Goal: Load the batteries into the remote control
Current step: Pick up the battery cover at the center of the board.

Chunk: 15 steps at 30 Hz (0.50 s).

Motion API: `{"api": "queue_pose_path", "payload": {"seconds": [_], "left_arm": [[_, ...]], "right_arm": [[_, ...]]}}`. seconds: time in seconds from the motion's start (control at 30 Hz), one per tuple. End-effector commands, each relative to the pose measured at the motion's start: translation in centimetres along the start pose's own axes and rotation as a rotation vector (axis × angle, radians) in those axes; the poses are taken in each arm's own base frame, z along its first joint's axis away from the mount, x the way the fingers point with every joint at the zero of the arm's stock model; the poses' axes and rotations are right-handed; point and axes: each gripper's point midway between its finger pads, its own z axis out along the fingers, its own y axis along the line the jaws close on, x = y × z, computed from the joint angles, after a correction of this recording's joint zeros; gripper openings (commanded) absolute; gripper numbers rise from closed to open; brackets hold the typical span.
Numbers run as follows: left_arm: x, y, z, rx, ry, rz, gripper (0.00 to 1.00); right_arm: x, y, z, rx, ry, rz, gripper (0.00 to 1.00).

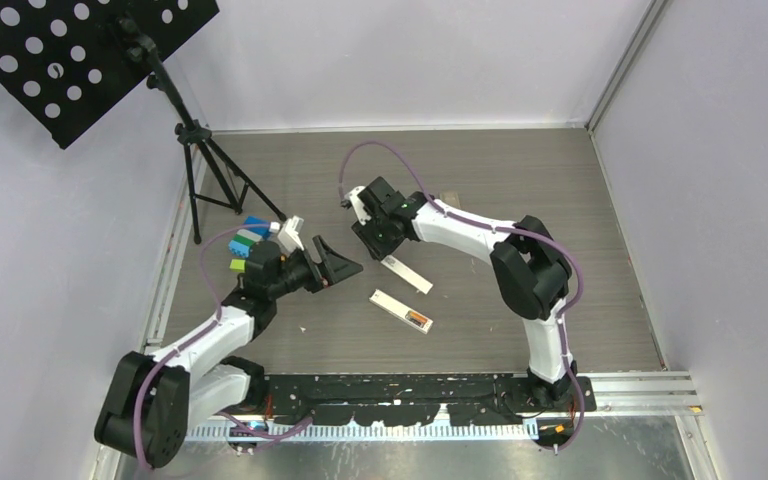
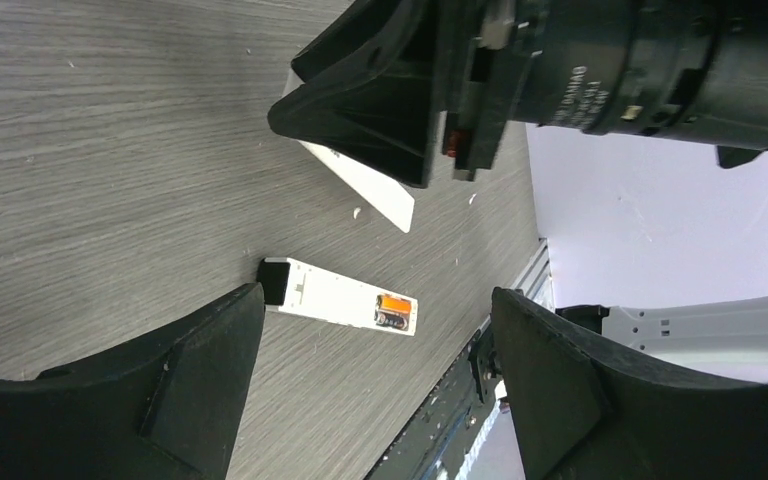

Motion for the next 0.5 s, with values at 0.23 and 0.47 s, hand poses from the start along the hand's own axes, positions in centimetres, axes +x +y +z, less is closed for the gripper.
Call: {"api": "queue_pose_path", "payload": {"seconds": [0.23, 0.47], "left_arm": [[0.1, -2.0, 1.2, 0.152, 0.023, -0.031, 0.81], [0.6, -1.7, 2.2, 0.147, 0.047, -0.091, 0.76]], "right_arm": [[-6.4, 2.3, -5.7, -0.097, -0.234, 0.314, 0.33], [-8.9, 3.9, -7.4, -0.191, -0.326, 0.489, 0.33]]}}
